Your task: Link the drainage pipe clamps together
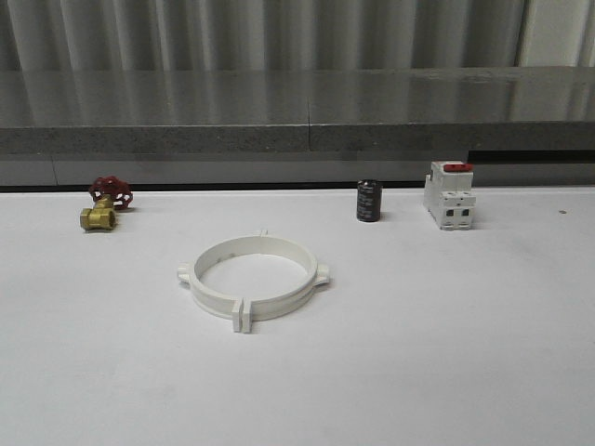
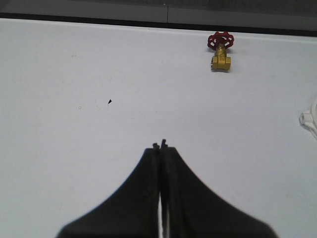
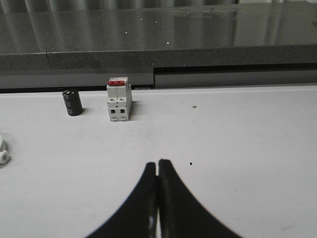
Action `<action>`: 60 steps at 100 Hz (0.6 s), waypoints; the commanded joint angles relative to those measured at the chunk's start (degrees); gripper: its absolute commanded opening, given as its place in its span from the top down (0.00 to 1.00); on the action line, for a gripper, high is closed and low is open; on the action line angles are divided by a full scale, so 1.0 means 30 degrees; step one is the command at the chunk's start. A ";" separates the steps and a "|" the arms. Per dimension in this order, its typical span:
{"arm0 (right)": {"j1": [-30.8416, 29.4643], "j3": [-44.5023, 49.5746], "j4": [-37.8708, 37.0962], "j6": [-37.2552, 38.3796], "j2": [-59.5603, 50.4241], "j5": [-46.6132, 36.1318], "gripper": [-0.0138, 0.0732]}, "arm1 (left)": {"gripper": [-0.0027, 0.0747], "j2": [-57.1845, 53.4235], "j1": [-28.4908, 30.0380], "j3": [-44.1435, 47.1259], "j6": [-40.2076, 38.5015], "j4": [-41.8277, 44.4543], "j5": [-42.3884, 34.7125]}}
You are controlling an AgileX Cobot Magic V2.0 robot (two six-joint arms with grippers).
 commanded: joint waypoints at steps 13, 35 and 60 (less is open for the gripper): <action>-0.0096 -0.0277 -0.0010 -0.0192 -0.0374 -0.1526 0.92 | 0.99 0.0142 0.0017 -0.0473 -0.0017 0.0217 -0.1249; -0.0096 -0.0277 -0.0010 -0.0192 -0.0374 -0.1487 0.92 | 0.99 0.0142 0.0017 -0.0473 -0.0017 0.0217 -0.1249; -0.0096 -0.0277 -0.0010 -0.0192 -0.0374 -0.1487 0.92 | 0.99 0.0142 0.0017 -0.0473 -0.0017 0.0217 -0.1249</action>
